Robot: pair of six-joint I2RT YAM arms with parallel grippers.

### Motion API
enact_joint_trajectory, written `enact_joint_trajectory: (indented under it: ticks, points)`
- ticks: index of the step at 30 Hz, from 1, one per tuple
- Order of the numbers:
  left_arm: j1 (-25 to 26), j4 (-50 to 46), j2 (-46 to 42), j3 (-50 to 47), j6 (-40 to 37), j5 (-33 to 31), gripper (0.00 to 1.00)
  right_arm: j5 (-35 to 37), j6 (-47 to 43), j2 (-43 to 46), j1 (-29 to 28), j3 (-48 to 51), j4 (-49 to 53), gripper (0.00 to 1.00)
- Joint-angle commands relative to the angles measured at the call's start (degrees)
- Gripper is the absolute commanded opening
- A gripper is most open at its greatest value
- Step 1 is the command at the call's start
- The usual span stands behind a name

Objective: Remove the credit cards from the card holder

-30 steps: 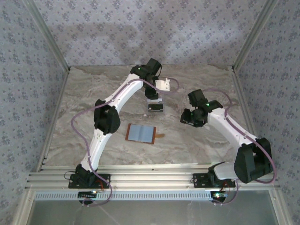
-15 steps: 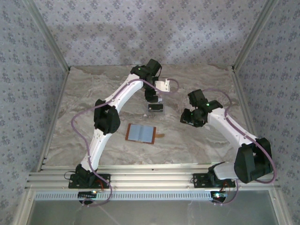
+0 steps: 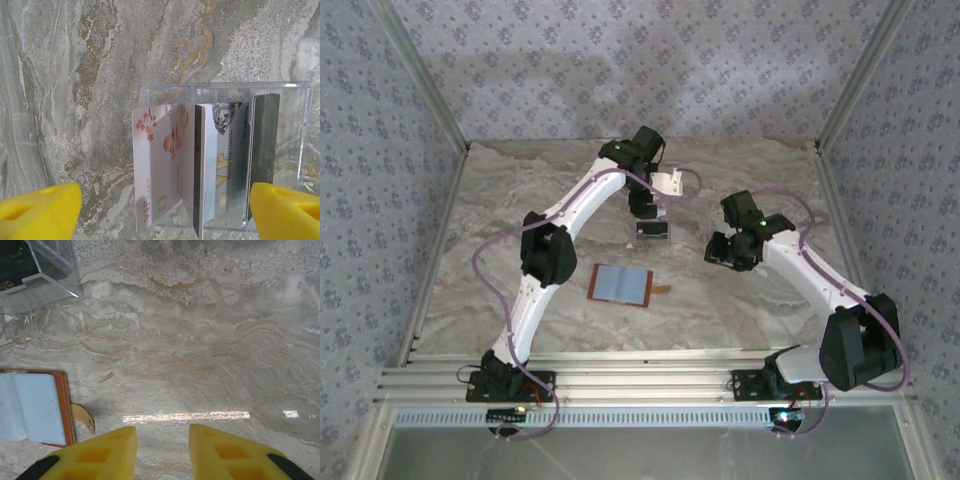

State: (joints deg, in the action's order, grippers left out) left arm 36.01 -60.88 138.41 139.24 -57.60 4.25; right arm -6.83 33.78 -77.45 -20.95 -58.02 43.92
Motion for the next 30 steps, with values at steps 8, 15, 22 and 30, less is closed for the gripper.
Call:
enact_joint_trajectory:
  ticks: [8, 15, 22, 30]
  points:
    - [-0.50, 0.15, 3.19, 2.35, -1.14, -0.58, 0.87, 0.41, 0.57, 0.75, -0.03, -0.23, 0.01, 0.34]
    - [-0.87, 0.77, 3.18, 4.58, -0.76, -0.58, 0.85, 0.50, 0.73, 0.95, -0.17, -0.38, 0.10, 0.34]
    - [-1.09, 2.29, 3.27, 5.38, -0.45, -1.55, 0.84, 0.55, 0.67, 1.47, -0.18, 0.02, 0.29, 0.34]
    - [-1.15, 1.37, 3.37, 5.89, 0.13, -0.96, 0.84, 0.43, 0.76, 2.06, -0.16, 0.27, 0.47, 0.34]
